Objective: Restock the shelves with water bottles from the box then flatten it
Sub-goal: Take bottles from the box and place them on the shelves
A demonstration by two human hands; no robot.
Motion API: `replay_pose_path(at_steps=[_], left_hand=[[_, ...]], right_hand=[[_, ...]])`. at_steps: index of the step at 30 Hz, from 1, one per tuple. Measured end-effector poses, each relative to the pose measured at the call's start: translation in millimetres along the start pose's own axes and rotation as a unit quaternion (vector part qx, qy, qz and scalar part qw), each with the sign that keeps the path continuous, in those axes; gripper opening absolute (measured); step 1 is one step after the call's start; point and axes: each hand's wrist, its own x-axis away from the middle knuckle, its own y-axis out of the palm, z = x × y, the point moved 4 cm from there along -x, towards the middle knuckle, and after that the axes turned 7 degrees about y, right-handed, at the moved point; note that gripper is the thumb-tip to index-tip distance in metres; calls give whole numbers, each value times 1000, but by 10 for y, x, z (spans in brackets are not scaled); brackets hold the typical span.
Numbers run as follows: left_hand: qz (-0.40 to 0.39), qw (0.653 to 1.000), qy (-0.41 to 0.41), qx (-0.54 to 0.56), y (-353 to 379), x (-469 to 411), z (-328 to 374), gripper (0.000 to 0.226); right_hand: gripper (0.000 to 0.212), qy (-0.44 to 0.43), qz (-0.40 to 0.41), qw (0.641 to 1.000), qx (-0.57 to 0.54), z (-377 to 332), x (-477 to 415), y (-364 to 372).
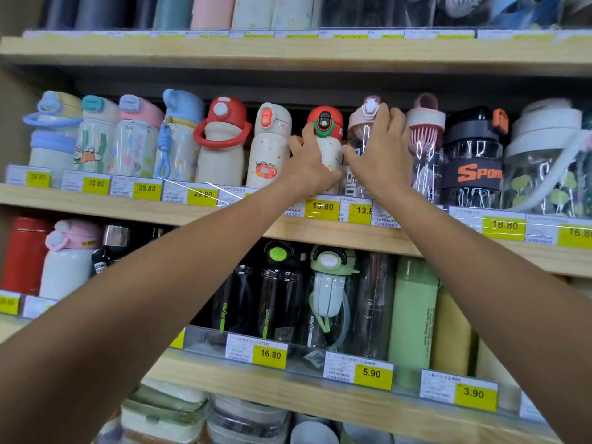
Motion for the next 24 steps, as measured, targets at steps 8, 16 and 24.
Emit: replay_pose_path(at_steps=[8, 16, 24], left_hand=[[-20, 999, -18, 26, -22, 29, -3, 95], [-13, 999, -25, 31, 10, 75, 18, 89], [211, 974, 78, 8, 8, 299, 315, 59]], right_hand=[[86, -11, 7, 1000, 11, 19, 10, -20], [84, -3, -21, 1000, -12, -10, 22, -23], [51, -57, 51, 997, -19, 29, 125, -216]])
